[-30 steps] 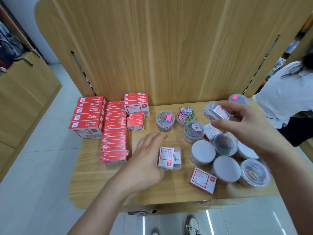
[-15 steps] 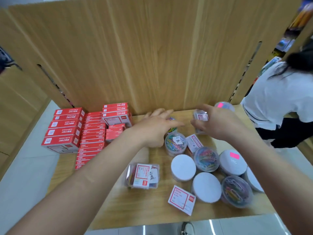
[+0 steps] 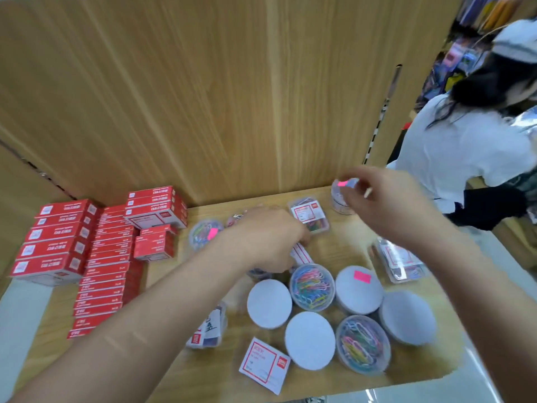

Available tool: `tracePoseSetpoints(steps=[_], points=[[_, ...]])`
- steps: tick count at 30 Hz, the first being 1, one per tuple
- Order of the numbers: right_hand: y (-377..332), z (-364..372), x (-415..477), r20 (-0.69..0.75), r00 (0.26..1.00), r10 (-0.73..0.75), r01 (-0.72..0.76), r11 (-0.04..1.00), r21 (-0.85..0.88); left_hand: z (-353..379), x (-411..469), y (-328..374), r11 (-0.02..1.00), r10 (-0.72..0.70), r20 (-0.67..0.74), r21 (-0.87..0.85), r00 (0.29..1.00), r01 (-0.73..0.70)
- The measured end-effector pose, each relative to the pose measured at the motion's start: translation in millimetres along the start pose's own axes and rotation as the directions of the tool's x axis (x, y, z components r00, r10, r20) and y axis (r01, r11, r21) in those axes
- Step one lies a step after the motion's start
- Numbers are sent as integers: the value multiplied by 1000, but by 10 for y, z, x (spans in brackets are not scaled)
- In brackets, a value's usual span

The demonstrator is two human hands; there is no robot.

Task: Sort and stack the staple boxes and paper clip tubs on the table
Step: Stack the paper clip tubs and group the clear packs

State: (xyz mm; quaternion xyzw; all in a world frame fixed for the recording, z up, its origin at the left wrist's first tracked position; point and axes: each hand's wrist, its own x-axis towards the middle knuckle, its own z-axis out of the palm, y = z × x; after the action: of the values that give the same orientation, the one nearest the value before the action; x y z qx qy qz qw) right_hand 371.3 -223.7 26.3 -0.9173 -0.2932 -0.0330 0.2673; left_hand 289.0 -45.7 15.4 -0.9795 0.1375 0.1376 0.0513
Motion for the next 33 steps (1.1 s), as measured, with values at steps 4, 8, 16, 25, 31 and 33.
tracePoseSetpoints(steps=[4, 8, 16, 25, 31, 33], points=[[479, -371, -238, 306, 930, 204, -161, 974, -161, -8, 37, -15, 1000, 15, 69, -17, 997, -14], [630, -269, -373, 509, 808, 297, -108, 924, -368, -8, 82, 43, 999, 4, 27, 43, 1000, -5], [490, 60, -353, 375, 917, 134, -47, 971, -234, -24, 116, 81, 998, -56, 86, -36, 995, 59], [438, 125, -327, 160, 986, 37, -14, 990, -142, 48, 156, 50, 997, -83, 12, 1, 996, 83], [216, 17, -320, 248, 962, 109, -225, 833, 506, -12, 49, -13, 983, -121, -344, -171, 931, 65], [95, -38, -327, 430, 898, 89, -400, 570, 717, -72, -6, -9, 953, -154, -547, -302, 823, -22]])
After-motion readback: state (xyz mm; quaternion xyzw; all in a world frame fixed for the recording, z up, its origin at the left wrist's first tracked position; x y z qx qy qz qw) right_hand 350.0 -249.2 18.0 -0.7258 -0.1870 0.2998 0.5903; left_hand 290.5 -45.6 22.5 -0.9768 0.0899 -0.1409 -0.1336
